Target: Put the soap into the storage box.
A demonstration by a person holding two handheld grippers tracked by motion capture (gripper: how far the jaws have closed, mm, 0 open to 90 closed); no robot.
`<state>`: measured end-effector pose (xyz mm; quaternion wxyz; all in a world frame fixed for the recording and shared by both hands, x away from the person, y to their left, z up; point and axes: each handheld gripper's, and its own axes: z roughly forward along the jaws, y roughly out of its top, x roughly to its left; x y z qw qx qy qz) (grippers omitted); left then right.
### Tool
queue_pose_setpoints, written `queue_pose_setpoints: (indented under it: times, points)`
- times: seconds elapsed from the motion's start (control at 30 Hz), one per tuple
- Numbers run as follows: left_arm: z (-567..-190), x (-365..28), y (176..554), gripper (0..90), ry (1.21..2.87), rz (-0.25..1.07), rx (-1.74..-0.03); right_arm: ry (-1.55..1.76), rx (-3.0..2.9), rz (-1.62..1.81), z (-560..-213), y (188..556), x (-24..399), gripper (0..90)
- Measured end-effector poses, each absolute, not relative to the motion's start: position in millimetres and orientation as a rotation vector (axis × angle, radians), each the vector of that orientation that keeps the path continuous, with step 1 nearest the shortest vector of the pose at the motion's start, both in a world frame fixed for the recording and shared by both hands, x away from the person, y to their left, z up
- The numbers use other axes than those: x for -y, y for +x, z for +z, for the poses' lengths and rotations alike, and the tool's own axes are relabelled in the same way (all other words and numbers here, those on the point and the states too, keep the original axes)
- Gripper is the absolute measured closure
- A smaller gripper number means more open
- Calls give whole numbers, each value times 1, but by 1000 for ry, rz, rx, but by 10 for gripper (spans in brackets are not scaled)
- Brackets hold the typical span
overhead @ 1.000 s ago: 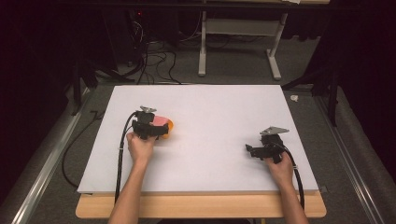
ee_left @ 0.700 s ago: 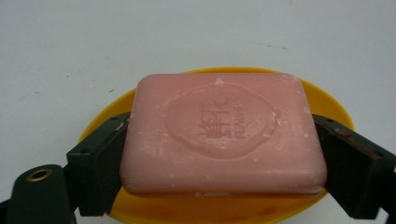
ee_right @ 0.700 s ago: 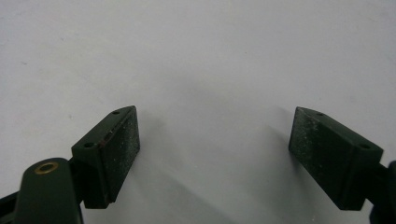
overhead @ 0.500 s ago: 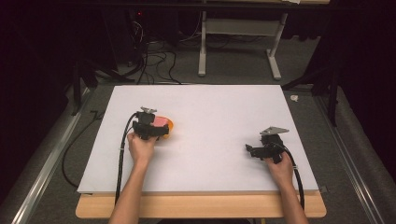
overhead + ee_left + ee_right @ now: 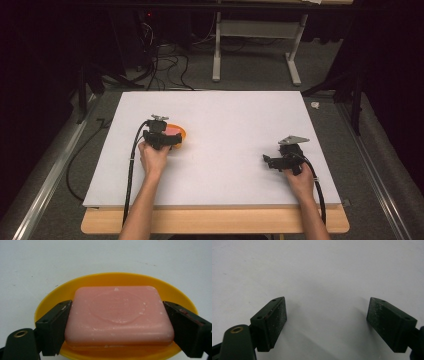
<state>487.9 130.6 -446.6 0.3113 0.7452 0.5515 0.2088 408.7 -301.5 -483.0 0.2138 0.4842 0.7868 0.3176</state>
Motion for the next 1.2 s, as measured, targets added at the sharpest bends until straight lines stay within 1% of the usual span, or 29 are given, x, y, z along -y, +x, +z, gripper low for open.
queue_pose_setpoints:
  times: [0.23,0.8,0.97,1.03,1.2]
  points:
    - [-439,-133,484,133,1928,568,-1435,1347,-2183,881,-483,409,301,171]
    - [-420,-137,466,142,1916,613,-1347,1344,-2183,881,-483,409,302,171]
    - [-414,-136,459,146,1903,608,-1302,1347,-2183,882,-483,409,301,171]
    - [-409,-135,454,148,1906,567,-1269,1347,-2183,881,-483,409,301,171]
    - [-406,-133,448,149,1920,558,-1240,1347,-2183,882,-483,409,301,171]
